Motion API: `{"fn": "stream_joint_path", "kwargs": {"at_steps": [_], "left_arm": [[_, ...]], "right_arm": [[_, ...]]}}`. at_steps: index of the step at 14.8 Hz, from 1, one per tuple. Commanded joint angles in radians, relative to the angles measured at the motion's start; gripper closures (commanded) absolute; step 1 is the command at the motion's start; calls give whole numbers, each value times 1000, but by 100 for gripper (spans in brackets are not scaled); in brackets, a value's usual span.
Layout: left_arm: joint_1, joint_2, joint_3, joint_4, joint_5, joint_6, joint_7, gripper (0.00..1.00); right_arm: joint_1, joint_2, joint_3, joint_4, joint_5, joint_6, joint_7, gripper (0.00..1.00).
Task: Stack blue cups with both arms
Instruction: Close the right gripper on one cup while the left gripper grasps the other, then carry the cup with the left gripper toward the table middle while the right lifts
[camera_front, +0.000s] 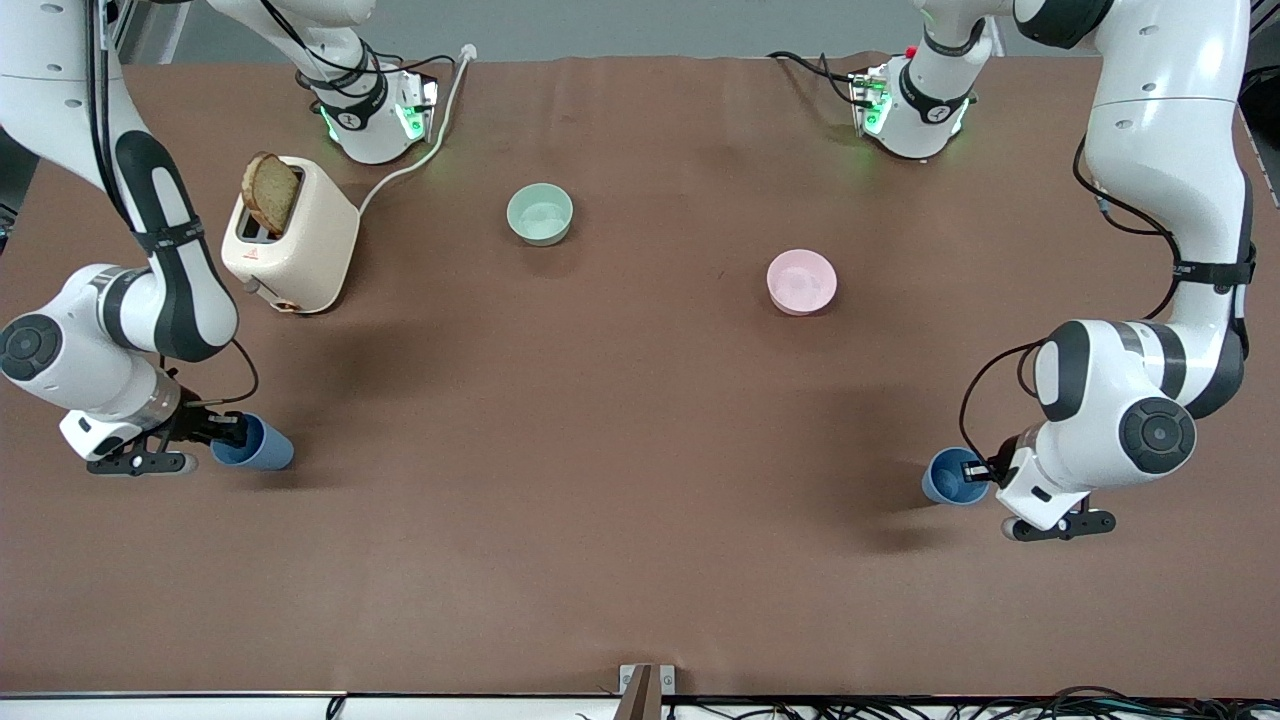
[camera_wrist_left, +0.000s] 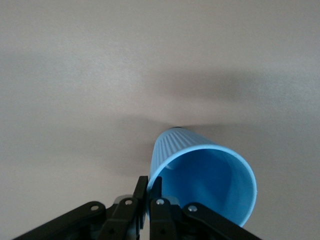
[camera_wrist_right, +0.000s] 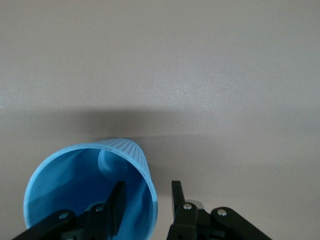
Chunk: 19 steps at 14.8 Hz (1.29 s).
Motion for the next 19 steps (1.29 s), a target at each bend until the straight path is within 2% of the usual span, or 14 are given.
{"fn": "stream_joint_path", "kwargs": {"at_steps": [1, 4, 6, 12, 14, 16, 19], "left_arm": [[1, -38, 1, 9, 15, -14, -3, 100], [1, -76, -1, 7, 12, -48, -1, 100], [-3, -102, -5, 6, 4, -71, -6, 100], [-11, -140, -50, 6, -4, -86, -27, 100], [-13, -140, -117, -1, -2, -86, -105, 100], [-28, -131, -197, -1, -2, -86, -217, 100], [-139, -84, -234, 9, 5, -75, -395, 100]], "right_arm": [[-1, 4, 2, 7, 0, 4, 6, 90], [-4, 4, 4, 31, 0, -9, 9, 99], [-2, 4, 4, 60, 0, -50, 15, 99], [4, -42, 10, 269, 3, -389, 84, 99], [14, -93, 15, 277, 32, -437, 113, 99], [16, -165, 11, 278, 126, -524, 115, 99], [24, -303, 5, 298, 120, -681, 172, 99]]}}
